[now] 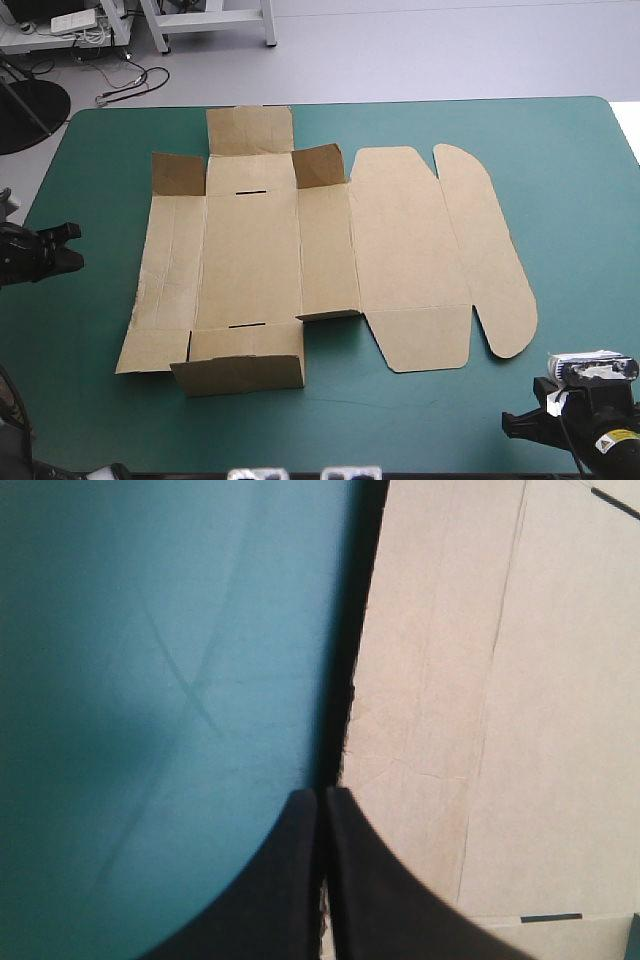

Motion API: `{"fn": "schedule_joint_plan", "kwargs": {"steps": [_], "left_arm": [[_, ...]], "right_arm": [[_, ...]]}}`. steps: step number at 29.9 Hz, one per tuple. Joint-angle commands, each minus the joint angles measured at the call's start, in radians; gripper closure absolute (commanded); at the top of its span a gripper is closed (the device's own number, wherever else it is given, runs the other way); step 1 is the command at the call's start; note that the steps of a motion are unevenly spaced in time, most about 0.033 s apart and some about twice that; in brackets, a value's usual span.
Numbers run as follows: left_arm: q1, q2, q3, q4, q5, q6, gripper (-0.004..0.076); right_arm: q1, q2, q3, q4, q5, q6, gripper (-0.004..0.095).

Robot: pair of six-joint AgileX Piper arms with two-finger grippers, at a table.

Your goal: Fold the box

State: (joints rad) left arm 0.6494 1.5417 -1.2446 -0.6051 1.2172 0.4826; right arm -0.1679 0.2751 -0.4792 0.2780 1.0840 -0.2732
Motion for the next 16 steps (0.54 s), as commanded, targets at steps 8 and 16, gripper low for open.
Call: {"fn": "schedule_joint_plan", "kwargs": {"steps": [8, 16], "left_arm": [[-0.149, -0.005, -0.023, 0.014, 0.072, 0.082, 0.0447], [-0.256, 0.047, -0.023, 0.202, -0.011, -0.017, 0.0192]], "right_arm": [[0.001, 0.010, -0.027, 0.012, -0.055, -0.003, 0.0923], [0.001, 0.010, -0.027, 0.012, -0.055, -0.003, 0.0923]]}}
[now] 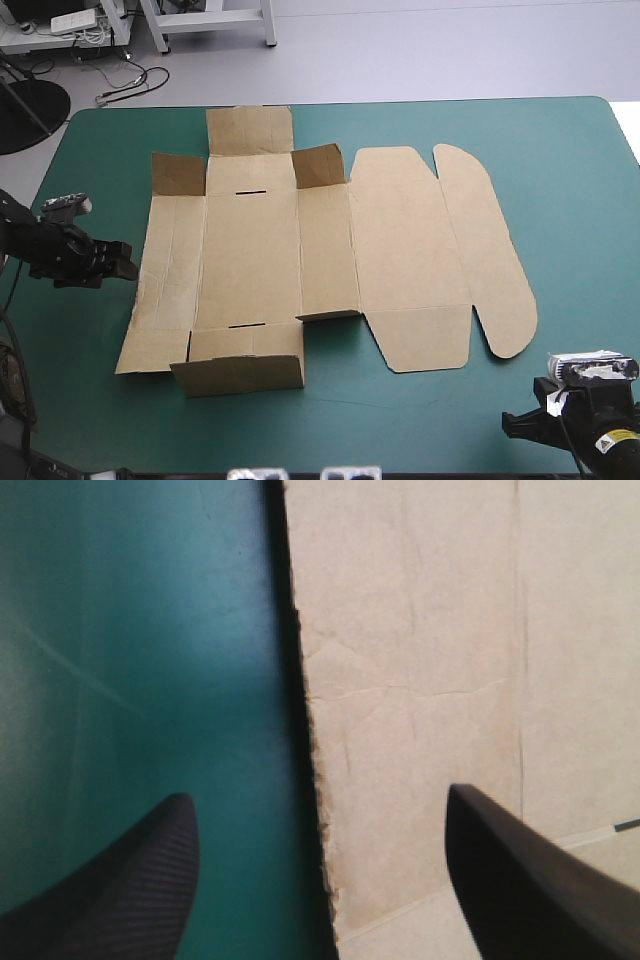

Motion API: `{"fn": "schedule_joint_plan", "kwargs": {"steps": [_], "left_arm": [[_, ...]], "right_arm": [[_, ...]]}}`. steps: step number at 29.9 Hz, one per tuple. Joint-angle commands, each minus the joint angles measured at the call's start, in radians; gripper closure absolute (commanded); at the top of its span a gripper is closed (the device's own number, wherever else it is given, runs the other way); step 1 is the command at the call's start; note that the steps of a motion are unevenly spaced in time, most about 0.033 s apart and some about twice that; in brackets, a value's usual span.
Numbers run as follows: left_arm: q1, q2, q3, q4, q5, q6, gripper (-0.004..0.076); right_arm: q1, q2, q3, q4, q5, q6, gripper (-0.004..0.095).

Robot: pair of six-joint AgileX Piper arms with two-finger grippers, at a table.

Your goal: Fold the box

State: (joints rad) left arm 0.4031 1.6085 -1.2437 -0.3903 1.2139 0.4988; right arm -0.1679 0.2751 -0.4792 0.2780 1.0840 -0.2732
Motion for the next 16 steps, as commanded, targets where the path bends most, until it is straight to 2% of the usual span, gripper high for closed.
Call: {"fn": "schedule_joint_plan", "kwargs": {"steps": [1, 5, 16], "left_arm": [[-0.010, -0.012, -0.022, -0.024, -0.005, -0.033, 0.0197], [-0.010, 0.038, -0.016, -0.098, 0.042, -0.022, 0.0222], [-0.010, 0.133, 0.044, -0.183, 0.054, 0.042, 0.0289]], "right_arm": [[0.001, 0.010, -0.027, 0.012, -0.055, -0.003, 0.0923], [0.001, 0.010, -0.027, 0.012, -0.055, -0.003, 0.0923], [0.001, 0.010, -0.027, 0.010, -0.055, -0.003, 0.0923]]}}
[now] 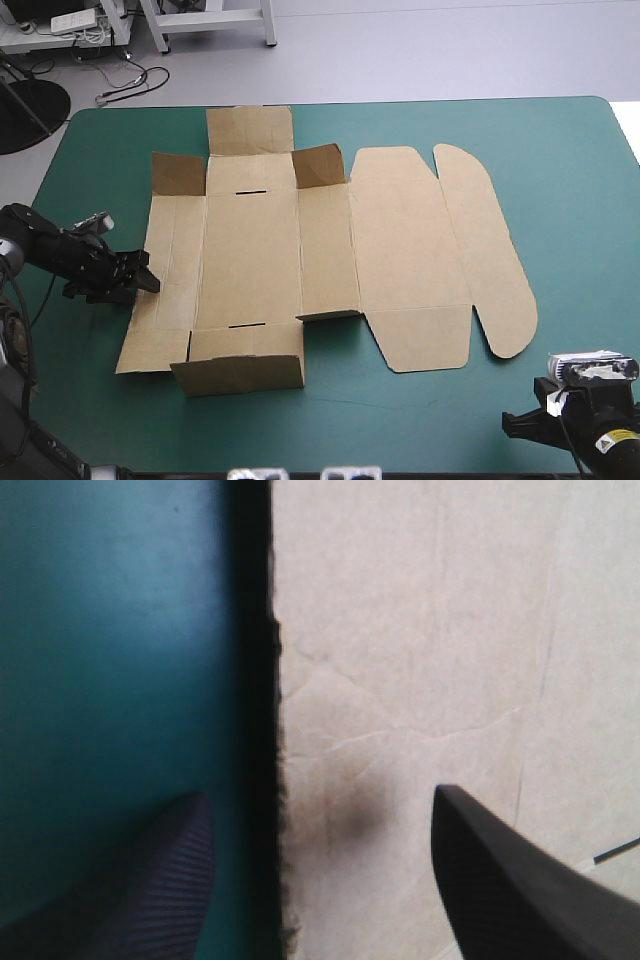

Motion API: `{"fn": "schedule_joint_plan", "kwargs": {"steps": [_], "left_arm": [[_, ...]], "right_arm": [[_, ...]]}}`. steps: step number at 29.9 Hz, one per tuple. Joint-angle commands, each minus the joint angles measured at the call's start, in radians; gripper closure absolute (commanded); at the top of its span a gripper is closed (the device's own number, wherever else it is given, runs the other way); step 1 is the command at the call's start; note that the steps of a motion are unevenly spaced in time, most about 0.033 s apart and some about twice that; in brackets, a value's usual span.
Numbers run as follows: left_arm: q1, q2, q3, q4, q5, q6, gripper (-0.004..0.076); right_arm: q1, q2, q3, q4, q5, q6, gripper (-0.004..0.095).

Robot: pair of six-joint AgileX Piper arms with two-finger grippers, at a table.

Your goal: Fold the box

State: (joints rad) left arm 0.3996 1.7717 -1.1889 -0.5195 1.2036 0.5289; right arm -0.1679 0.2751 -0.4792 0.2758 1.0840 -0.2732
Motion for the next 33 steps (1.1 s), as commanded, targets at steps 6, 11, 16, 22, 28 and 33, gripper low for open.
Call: {"fn": "schedule_joint_plan", "kwargs": {"steps": [6, 11, 16, 22, 28, 33], "left_arm": [[-0.006, -0.026, 0.054, -0.164, 0.052, 0.048, 0.0298], [-0.006, -0.026, 0.167, -0.276, 0.012, 0.136, 0.0300], [-0.006, -0.026, 0.238, -0.295, -0.017, 0.174, 0.0311], [-0.006, -0.026, 0.241, -0.330, -0.055, 0.185, 0.0553], [-0.013, -0.026, 0.169, -0.368, -0.033, 0.214, 0.0733], [-0.088, -0.063, -0.050, -0.197, 0.073, 0.187, 0.0733]], "right_arm": [[0.001, 0.010, -0.027, 0.012, -0.055, -0.003, 0.0923], [0.001, 0.010, -0.027, 0.012, -0.055, -0.003, 0.0923], [0.001, 0.010, -0.027, 0.012, -0.055, -0.003, 0.0923], [0.001, 0.010, -0.027, 0.012, -0.055, -0.003, 0.0923], [0.001, 0.010, -0.027, 0.012, -0.055, -0.003, 0.0923], [0.001, 0.010, -0.027, 0.012, -0.055, -0.003, 0.0923]]}}
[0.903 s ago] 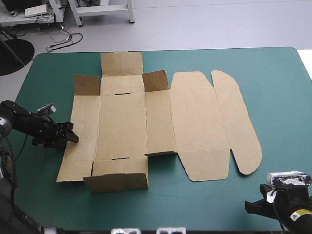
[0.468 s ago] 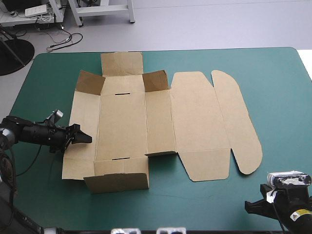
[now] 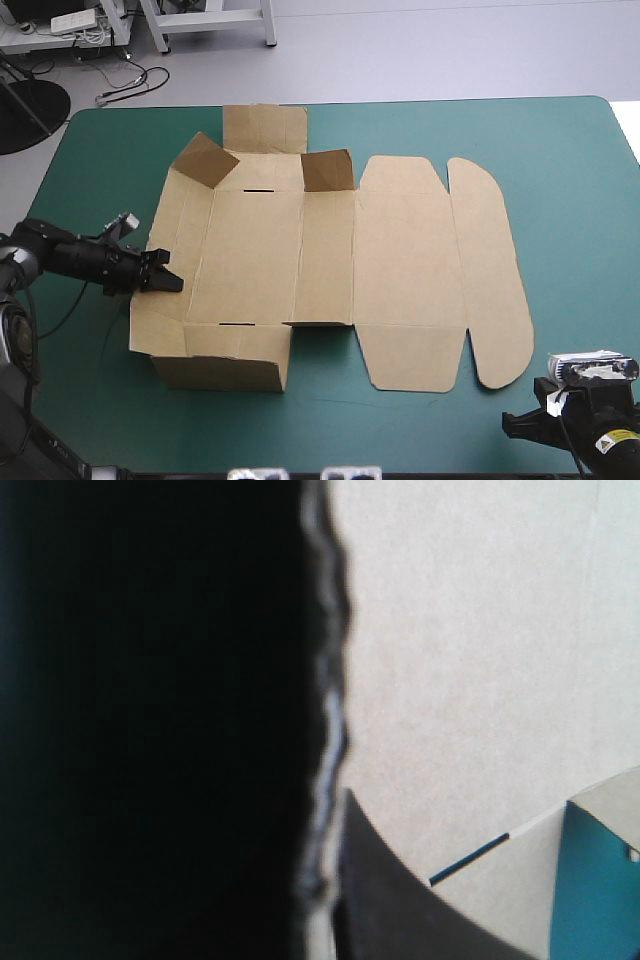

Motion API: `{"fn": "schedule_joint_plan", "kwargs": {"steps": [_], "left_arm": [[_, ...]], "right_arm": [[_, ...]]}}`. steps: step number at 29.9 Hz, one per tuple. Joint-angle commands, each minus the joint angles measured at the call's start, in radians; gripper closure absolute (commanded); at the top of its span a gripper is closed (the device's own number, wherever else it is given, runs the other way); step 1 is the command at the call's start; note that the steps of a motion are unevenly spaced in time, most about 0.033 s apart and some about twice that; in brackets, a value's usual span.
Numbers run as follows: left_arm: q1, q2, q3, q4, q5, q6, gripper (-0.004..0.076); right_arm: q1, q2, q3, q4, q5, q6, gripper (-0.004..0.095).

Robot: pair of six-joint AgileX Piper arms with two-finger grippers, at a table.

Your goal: Fold the box

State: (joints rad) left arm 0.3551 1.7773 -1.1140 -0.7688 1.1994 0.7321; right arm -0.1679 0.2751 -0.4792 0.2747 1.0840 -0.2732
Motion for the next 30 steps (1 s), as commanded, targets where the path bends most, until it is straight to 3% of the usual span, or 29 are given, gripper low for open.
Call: {"fn": "schedule_joint_plan", "kwargs": {"steps": [1, 11, 25, 30], "left_arm": [[-0.068, -0.080, -0.175, 0.080, 0.083, -0.019, 0.0733], [-0.398, -0.132, -0.549, 0.495, 0.062, -0.004, 0.0733], [-0.857, -0.132, -0.610, 1.004, -0.328, 0.018, 0.0733], [-0.982, -0.132, -0.610, 1.109, -0.401, 0.018, 0.0733]], "right_arm": [[0.001, 0.010, -0.027, 0.013, -0.055, -0.003, 0.0923], [0.001, 0.010, -0.027, 0.013, -0.055, -0.003, 0.0923], [0.001, 0.010, -0.027, 0.013, -0.055, -0.003, 0.0923], [0.001, 0.010, -0.027, 0.013, -0.057, 0.002, 0.0923]]}}
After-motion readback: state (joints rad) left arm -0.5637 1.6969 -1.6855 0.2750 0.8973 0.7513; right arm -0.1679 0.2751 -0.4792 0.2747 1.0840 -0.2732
